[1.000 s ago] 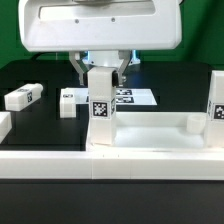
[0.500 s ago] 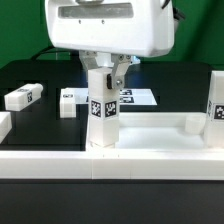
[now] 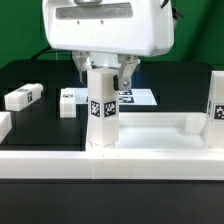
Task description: Assemble desk
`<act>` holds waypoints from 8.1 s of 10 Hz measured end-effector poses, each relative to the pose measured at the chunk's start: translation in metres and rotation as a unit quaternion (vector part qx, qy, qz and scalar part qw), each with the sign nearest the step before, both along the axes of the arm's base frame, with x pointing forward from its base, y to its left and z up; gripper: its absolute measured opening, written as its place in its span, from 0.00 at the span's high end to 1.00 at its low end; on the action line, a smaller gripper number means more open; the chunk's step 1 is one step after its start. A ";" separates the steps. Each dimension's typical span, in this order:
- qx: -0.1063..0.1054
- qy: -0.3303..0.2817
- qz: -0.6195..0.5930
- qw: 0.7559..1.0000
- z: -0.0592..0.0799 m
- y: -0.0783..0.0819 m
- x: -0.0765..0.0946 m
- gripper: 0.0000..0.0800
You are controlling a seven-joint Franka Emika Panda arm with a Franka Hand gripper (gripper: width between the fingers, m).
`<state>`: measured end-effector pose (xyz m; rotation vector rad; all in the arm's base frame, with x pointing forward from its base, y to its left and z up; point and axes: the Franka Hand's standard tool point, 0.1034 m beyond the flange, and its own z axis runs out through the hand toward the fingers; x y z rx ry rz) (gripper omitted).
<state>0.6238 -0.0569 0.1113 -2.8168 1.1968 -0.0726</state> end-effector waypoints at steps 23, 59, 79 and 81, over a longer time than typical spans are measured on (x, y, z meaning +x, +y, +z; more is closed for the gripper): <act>-0.066 -0.009 0.584 0.809 0.002 0.001 0.004 0.64; -0.063 -0.001 0.616 0.785 -0.007 0.001 -0.002 0.64; 0.009 0.018 -0.063 0.998 -0.008 0.001 -0.002 0.41; 0.001 0.013 0.041 0.999 -0.008 0.002 -0.002 0.24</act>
Offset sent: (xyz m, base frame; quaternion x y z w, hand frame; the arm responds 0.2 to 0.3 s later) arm 0.0008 0.0001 0.0002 -0.0177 0.0038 -0.1681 0.9856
